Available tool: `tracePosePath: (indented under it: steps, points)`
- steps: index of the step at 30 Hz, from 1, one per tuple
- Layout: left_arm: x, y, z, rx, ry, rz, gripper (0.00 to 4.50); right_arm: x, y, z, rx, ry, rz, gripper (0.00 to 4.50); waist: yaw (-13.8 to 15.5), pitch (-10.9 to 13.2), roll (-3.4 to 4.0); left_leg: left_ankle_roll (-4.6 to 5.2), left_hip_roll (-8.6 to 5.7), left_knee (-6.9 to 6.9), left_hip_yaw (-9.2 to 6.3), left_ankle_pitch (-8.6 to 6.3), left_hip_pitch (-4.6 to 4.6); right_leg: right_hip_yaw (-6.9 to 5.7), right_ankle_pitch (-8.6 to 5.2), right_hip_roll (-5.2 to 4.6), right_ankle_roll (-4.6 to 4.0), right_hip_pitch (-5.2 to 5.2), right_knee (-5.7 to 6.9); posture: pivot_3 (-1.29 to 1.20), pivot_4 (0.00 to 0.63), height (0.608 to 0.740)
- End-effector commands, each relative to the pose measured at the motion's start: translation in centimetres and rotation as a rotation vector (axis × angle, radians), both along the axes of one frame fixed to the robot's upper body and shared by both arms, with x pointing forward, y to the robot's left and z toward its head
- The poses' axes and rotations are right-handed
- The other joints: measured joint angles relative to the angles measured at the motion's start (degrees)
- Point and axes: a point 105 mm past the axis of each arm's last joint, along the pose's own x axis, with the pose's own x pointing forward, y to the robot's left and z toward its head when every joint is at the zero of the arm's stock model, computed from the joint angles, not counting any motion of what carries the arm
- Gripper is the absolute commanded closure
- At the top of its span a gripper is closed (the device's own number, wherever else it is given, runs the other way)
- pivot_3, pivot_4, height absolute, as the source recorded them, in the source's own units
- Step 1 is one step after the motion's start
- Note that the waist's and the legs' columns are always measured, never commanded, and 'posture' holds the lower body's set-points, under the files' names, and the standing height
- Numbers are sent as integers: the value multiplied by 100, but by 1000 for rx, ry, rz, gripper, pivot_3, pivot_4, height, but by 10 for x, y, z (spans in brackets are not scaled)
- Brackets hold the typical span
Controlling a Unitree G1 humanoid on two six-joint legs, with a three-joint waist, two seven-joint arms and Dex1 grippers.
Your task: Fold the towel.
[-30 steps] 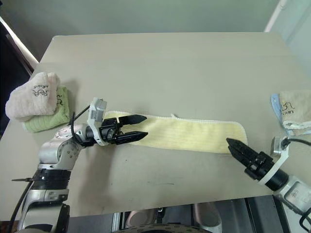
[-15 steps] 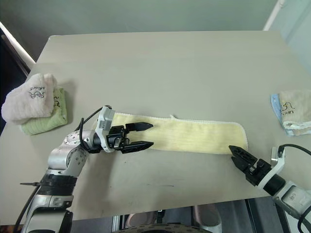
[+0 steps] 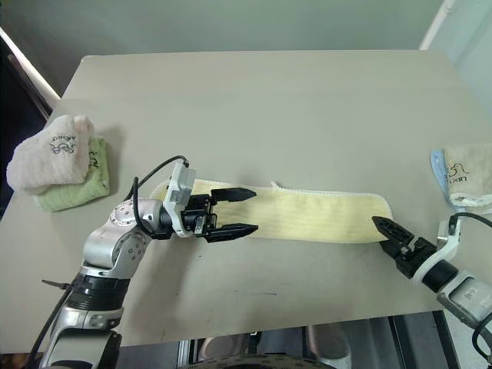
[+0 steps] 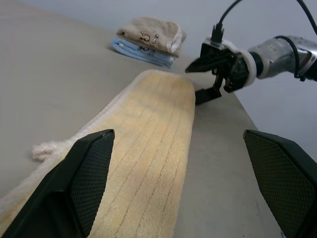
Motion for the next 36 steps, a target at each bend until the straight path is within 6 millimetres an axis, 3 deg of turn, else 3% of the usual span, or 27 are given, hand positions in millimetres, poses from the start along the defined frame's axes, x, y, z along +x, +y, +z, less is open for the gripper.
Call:
tracePosePath:
  steps: [1, 14, 17, 28, 36]
  points:
    - [-4, -4, 10, 2, -64, -32, 4, -2, -10, 6, -25, -8, -25, 46, 0, 0, 0, 1, 0, -1, 0, -1, 0, 0, 0, 0, -3, 0, 0, 0, 150, 740]
    - [-1, 1, 0, 11, -59, -43, 4, -7, 10, 3, -5, -6, 37, 46, -3, 0, 1, 8, 1, -2, 1, -11, 1, -1, -6, 1, -8, 1, 1, 0, 150, 740]
    - [-1, 3, -2, 9, -56, -43, 0, -7, 11, 1, -22, 8, 39, 643, -5, 0, 1, 8, 1, -1, 1, -11, 1, -1, -7, 0, -4, 1, 0, 0, 150, 740]
    - [-2, 11, -13, 20, -45, -28, 0, 3, 2, 9, -22, -26, -38, 4467, -6, -1, 2, 9, 1, -1, 2, -14, 1, -1, -8, 0, -3, 0, 1, 0, 150, 740]
    - [2, 17, -20, 35, -52, -18, 0, 2, -6, 9, -15, -31, -81, 4467, -1, -1, 2, 10, 0, -1, 2, -15, 0, -1, -6, -1, -7, 0, 0, 0, 150, 740]
